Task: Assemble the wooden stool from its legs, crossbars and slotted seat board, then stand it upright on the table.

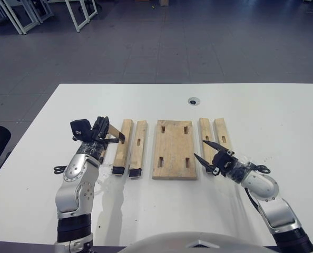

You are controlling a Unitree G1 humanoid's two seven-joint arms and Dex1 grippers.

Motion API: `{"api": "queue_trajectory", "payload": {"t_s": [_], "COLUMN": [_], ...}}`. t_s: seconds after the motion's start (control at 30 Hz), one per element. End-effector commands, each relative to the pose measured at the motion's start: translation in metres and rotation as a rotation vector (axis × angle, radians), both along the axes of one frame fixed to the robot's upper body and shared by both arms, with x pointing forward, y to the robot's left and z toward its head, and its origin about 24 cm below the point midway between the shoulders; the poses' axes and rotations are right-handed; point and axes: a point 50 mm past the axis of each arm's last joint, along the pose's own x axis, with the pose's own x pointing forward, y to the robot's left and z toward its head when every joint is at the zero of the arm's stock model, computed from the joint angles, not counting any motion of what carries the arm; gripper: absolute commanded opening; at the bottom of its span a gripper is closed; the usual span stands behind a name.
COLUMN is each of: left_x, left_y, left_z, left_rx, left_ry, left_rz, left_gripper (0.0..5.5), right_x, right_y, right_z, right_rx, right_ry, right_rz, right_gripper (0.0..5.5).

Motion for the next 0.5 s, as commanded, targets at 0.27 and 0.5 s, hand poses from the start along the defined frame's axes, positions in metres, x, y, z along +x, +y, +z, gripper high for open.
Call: {"api": "queue_trajectory", "payload": {"t_s": [0.27, 0.5], "left_x": [-0.014, -0.019], "left_y": [-0.012, -0.010], "left_z": [-0.019, -0.025], "left_rx": [0.100, 0.190], "left_ry": [0.249, 0.425], "left_rz": [0.082, 0.082], "left_gripper": [0.44, 0.44], "right_x": [0.001, 0.000], "right_y": [-0.006, -0.006], "right_z": [-0.004, -0.005], "right_rx": [-0.034, -0.032], "right_ry": [0.012, 0.014], "right_rz": [-0.020, -0.034], "right_gripper": [2.67, 2.67]}}
